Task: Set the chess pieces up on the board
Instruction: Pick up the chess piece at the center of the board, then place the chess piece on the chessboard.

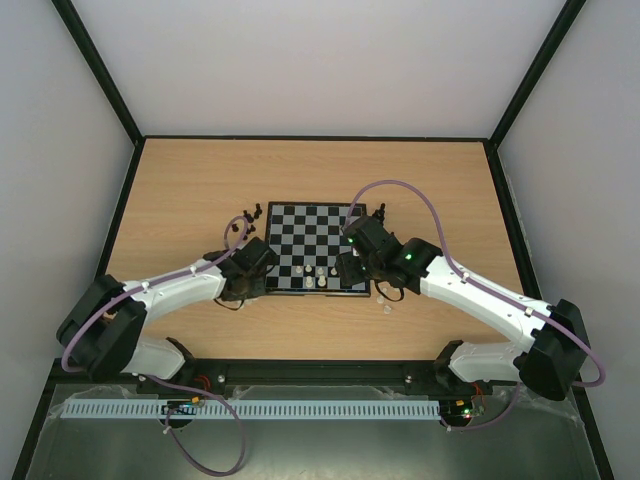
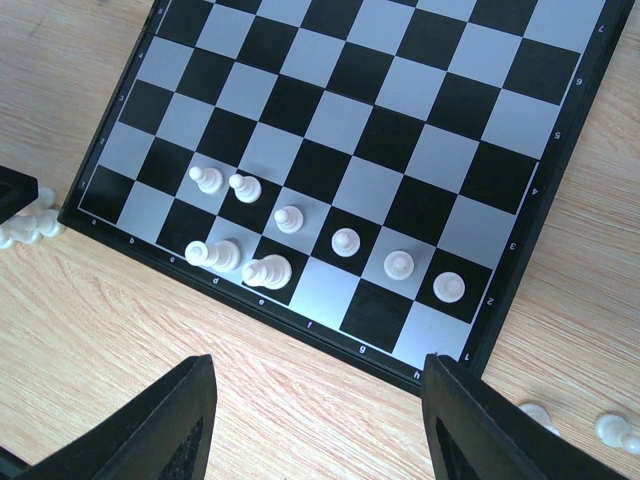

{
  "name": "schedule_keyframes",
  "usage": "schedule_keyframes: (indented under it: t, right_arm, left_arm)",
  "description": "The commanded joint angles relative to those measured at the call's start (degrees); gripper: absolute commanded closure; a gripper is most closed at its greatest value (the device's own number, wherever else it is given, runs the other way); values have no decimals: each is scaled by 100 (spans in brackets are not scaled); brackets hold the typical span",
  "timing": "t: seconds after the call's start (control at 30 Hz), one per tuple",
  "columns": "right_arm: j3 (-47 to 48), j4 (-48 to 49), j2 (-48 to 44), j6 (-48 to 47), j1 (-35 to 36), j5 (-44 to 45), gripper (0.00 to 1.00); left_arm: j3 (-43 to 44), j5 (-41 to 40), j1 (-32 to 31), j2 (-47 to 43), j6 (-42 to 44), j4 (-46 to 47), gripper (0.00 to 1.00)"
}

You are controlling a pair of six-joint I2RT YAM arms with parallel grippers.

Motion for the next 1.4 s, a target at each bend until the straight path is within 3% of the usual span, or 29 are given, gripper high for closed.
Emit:
schedule_keyframes:
  t: [0.0,0.37,0.93,1.37]
  right_arm:
    - [-65,-102,-40,-49,38,11,43]
    - [-71,-115,-23,-36,56,72,43]
    - [-59,-129,-18,-31,60,146,43]
    - [-26,-145,17,-40,55,175,43]
  left_arm:
    - [-121,-1,31,35,22,-28,86]
    - [-101,-5,30,29,61,-46,94]
    - [952,-176,11,117,379,-563,96]
    - [1939,-168,-489,1182,478,-500,96]
